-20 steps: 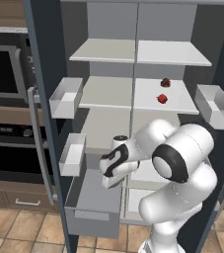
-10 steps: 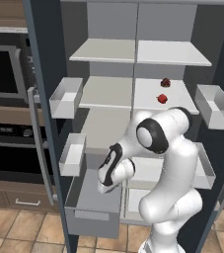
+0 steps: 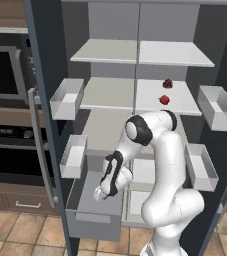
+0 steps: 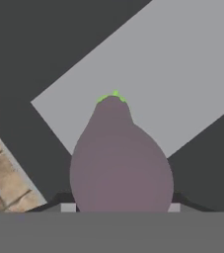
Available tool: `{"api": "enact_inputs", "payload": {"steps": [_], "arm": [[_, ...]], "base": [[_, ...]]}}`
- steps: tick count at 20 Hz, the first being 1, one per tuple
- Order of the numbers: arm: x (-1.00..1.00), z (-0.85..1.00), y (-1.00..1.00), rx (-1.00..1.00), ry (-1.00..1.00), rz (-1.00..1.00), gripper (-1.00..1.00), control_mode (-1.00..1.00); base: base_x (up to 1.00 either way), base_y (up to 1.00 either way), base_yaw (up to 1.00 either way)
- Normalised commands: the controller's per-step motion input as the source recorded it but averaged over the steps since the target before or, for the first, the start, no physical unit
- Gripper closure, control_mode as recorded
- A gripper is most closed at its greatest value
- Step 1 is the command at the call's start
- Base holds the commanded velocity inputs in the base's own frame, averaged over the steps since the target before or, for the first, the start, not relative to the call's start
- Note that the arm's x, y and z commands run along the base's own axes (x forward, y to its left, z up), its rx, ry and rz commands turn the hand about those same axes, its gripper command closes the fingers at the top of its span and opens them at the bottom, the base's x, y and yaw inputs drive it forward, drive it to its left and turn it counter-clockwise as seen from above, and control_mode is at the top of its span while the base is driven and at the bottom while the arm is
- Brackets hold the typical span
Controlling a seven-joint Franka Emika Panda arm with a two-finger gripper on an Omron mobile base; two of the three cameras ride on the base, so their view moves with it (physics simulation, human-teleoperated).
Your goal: Take the bell pepper and eggplant from the fridge shelf and place them in the freezer drawer to begin freezing them.
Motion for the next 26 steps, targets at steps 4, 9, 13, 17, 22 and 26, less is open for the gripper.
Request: {"api": "enact_inputs", "payload": {"steps": [4, 9, 13, 17, 22, 26], "arm": [[0.44, -0.62, 0.21, -0.02, 0.06, 0.00, 1.00, -1.00], [0.53, -0.67, 0.24, -0.05, 0.05, 0.00, 1.00, -1.00], [0.71, -0.65, 0.06, -0.03, 0.05, -0.02, 1.00, -1.00], [0.61, -0.39, 0.02, 0.00, 0.02, -0.01, -1.00, -1.00], [0.37, -0.08, 0.06, 0.00, 0.00, 0.00, -1.00, -1.00], [0.15, 0.00, 0.00, 0.01, 0.00, -0.02, -1.00, -1.00]], "base": [[0.00, 0.00, 0.00], [0.00, 0.00, 0.00], [0.00, 0.00, 0.00], [0.00, 0.00, 0.00], [0.00, 0.00, 0.00], [0.00, 0.00, 0.00]]}}
